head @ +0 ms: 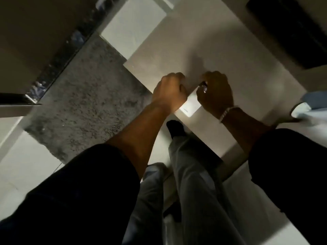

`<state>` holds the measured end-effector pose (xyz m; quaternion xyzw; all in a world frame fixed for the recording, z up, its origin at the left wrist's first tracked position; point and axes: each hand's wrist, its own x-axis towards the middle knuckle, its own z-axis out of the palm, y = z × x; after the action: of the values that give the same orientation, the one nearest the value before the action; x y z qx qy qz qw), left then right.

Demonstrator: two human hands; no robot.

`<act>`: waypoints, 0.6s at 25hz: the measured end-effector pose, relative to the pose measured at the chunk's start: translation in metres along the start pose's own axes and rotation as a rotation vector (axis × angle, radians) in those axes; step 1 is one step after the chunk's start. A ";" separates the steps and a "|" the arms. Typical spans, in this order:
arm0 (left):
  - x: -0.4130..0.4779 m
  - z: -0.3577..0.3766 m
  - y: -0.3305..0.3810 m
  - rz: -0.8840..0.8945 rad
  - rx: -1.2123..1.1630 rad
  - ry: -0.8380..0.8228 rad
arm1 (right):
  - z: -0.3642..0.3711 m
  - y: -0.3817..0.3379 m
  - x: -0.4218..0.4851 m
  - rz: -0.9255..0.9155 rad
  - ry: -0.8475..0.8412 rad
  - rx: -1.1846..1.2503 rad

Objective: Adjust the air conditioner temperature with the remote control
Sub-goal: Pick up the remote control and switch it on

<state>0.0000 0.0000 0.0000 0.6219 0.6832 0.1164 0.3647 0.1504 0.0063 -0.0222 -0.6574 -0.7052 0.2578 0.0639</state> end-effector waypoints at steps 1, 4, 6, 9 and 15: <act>0.007 0.017 -0.002 -0.014 0.016 -0.052 | 0.014 0.013 -0.002 0.111 0.028 0.009; 0.020 0.059 -0.007 -0.091 -0.048 -0.150 | 0.044 0.033 -0.011 0.503 0.176 0.260; 0.027 0.078 -0.008 -0.148 -0.144 -0.142 | 0.053 0.038 -0.010 0.704 0.217 0.510; 0.031 0.096 -0.005 -0.295 -0.274 -0.146 | 0.063 0.047 -0.010 0.799 0.198 0.611; 0.016 0.070 -0.014 -0.594 -0.683 -0.104 | 0.060 0.034 -0.017 0.654 -0.002 0.782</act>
<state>0.0352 -0.0080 -0.0637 0.2483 0.7351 0.1942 0.6002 0.1568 -0.0273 -0.0848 -0.7703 -0.3136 0.5096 0.2205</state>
